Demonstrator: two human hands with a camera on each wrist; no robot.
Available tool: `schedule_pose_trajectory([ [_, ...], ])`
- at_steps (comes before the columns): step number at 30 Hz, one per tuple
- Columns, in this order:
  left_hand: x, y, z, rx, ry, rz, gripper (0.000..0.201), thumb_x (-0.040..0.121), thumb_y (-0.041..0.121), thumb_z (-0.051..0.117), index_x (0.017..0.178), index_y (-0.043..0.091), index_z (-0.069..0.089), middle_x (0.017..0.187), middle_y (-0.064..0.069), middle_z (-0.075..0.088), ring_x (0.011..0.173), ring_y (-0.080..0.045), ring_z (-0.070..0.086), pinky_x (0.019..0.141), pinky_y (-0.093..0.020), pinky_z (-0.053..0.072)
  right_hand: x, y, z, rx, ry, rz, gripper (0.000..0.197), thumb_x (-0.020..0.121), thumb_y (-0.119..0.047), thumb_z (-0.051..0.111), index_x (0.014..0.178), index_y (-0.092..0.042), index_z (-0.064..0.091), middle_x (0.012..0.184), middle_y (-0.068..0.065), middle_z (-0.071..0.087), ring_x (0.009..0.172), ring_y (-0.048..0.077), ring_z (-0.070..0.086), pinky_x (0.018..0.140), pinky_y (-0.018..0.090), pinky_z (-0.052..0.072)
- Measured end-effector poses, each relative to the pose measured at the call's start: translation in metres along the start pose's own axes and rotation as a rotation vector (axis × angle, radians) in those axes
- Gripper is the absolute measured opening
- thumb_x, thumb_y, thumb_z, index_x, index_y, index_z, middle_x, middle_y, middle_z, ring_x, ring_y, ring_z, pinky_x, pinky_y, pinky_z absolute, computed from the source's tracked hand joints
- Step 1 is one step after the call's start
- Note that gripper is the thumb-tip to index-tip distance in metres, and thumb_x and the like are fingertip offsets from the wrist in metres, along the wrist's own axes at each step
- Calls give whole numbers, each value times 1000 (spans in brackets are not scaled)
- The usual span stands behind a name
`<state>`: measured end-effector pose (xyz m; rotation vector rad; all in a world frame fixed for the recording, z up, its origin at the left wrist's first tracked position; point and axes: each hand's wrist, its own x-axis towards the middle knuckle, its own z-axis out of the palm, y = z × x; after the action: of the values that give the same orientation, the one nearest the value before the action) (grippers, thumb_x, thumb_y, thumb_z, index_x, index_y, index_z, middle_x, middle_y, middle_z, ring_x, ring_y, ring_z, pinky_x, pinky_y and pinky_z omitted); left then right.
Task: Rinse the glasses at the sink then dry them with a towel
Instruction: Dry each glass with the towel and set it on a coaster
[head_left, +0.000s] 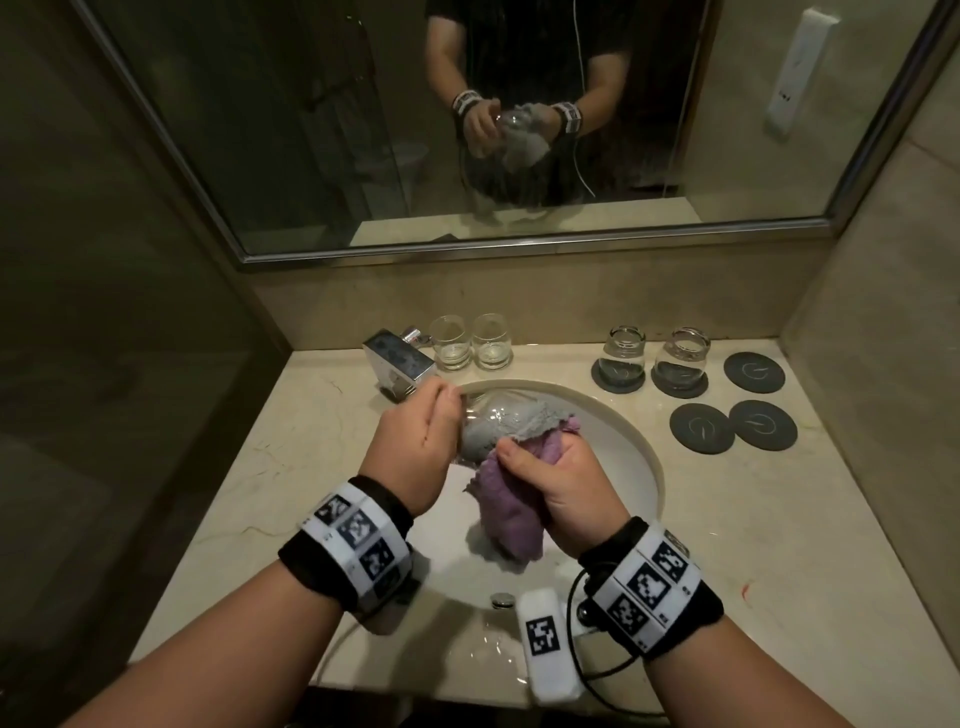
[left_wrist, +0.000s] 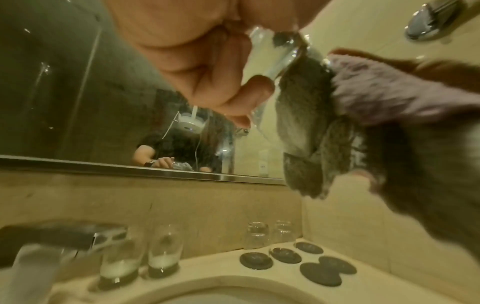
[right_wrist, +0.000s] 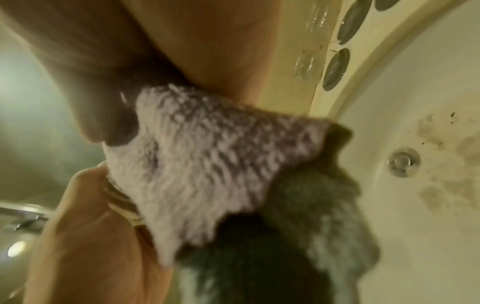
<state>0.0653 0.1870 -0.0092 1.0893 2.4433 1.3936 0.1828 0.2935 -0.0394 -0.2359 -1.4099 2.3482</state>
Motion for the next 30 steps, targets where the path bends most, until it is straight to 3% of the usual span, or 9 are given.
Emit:
schedule_pose_trajectory([
  [2, -2, -4, -2, 11, 5, 92, 44, 99, 44, 29, 92, 12, 59, 62, -3, 57, 50, -7, 52, 49, -22, 41, -2, 2, -2, 24, 2, -3, 27, 85, -9, 61, 107, 4, 65, 105, 23, 68, 97, 33, 66, 89, 44, 53],
  [7, 0, 1, 1, -366, -196, -561, 67, 98, 62, 24, 89, 11, 66, 59, -7, 57, 39, -16, 43, 40, -18, 31, -11, 4, -1, -256, -31, 40, 18, 84, -21, 64, 68, -14, 66, 55, 24, 48, 44, 32, 48, 35, 24, 42],
  [12, -6, -2, -3, 40, 2, 66, 50, 97, 51, 28, 91, 12, 59, 68, -2, 58, 56, -13, 53, 50, -31, 45, -6, 3, 5, 142, 23, 52, 25, 83, -10, 61, 104, 4, 65, 96, 21, 69, 83, 31, 67, 71, 39, 58],
  [17, 2, 7, 0, -366, -196, -485, 63, 99, 59, 24, 93, 10, 63, 60, -4, 57, 41, -15, 46, 38, -20, 30, -8, 1, 5, -141, 11, 32, 14, 89, -12, 63, 78, -12, 71, 63, 15, 62, 49, 42, 58, 38, 24, 47],
  [19, 0, 6, 1, -239, -121, -325, 51, 103, 47, 29, 93, 8, 60, 67, -5, 58, 48, -18, 51, 38, -23, 37, -10, 3, 7, -153, 20, 20, 17, 89, -13, 64, 73, -17, 69, 57, 5, 61, 42, 26, 55, 39, 22, 43],
  [22, -6, -2, -1, 35, -1, 108, 42, 97, 46, 32, 99, 14, 58, 82, 3, 62, 70, -12, 59, 56, -29, 49, -7, 3, 7, 148, 47, 45, 31, 84, -11, 62, 108, 8, 63, 97, 23, 69, 81, 30, 67, 72, 44, 58],
  [24, -6, -4, 0, -67, -70, 9, 45, 98, 52, 30, 100, 19, 60, 83, 1, 63, 65, -10, 57, 52, -26, 45, -8, 3, 3, 111, 48, 27, 34, 83, -11, 62, 111, 9, 62, 105, 24, 68, 92, 32, 66, 84, 47, 55],
  [27, -2, 4, 3, -435, -250, -508, 68, 96, 65, 23, 95, 14, 68, 69, -7, 62, 44, -15, 48, 38, -18, 31, -14, -2, 2, -136, 43, 13, 7, 88, -7, 64, 82, -7, 69, 70, 16, 68, 58, 26, 64, 50, 23, 52],
  [30, -5, 5, 5, -217, -178, -318, 48, 102, 50, 31, 89, 16, 63, 74, -8, 64, 45, -18, 49, 38, -23, 35, -17, 2, 1, -126, 12, -3, 20, 89, -4, 62, 76, -17, 70, 63, 4, 66, 52, 17, 60, 48, 26, 51],
])
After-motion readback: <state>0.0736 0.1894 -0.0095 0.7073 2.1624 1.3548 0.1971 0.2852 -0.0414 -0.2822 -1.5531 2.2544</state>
